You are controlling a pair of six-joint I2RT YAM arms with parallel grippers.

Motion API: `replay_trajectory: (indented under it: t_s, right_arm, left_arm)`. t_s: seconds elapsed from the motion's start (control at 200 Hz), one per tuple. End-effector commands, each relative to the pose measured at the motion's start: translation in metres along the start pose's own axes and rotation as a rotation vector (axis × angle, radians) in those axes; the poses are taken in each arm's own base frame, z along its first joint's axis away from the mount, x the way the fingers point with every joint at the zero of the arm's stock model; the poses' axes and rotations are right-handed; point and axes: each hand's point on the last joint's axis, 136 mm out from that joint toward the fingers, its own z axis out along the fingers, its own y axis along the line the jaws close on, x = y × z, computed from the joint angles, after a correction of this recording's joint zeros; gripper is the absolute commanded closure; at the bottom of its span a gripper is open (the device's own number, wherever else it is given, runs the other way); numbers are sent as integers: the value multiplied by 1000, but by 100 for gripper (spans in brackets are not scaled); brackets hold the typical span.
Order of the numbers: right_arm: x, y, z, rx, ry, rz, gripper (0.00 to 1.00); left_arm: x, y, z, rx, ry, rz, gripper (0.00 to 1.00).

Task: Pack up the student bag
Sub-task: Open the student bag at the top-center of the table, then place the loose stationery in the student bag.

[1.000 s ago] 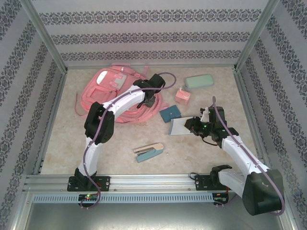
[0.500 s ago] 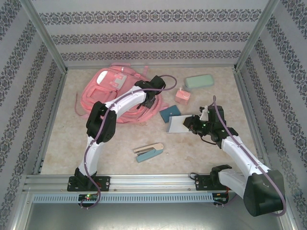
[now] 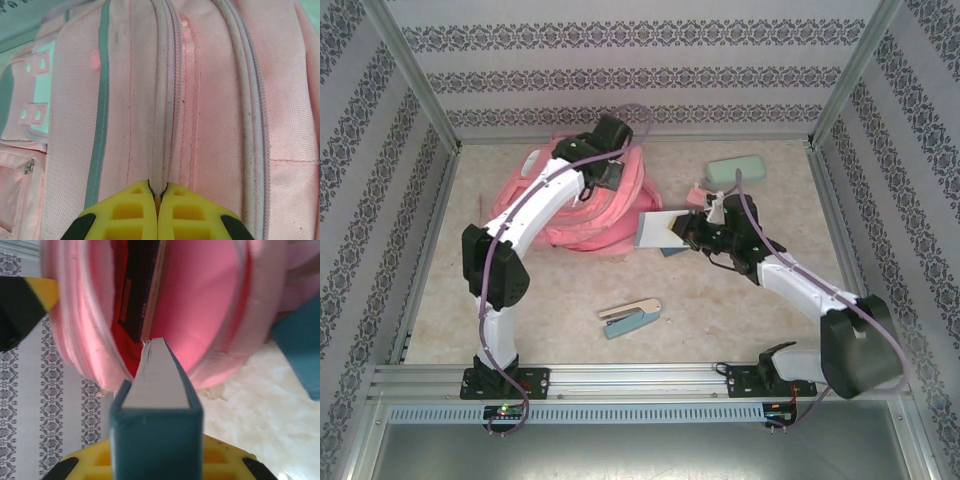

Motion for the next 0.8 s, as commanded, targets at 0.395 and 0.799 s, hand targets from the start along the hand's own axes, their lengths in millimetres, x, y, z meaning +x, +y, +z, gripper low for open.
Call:
replay_trajectory:
  t_s: [0.395, 0.799]
  right_arm:
    - [-51, 62, 139, -137, -56, 55, 100]
    - [-66, 80, 248, -173, -81, 124, 100]
  left_arm:
    - [-54, 41, -59, 181, -163, -262, 100]
    - [-73, 60, -72, 271, -207, -358, 100]
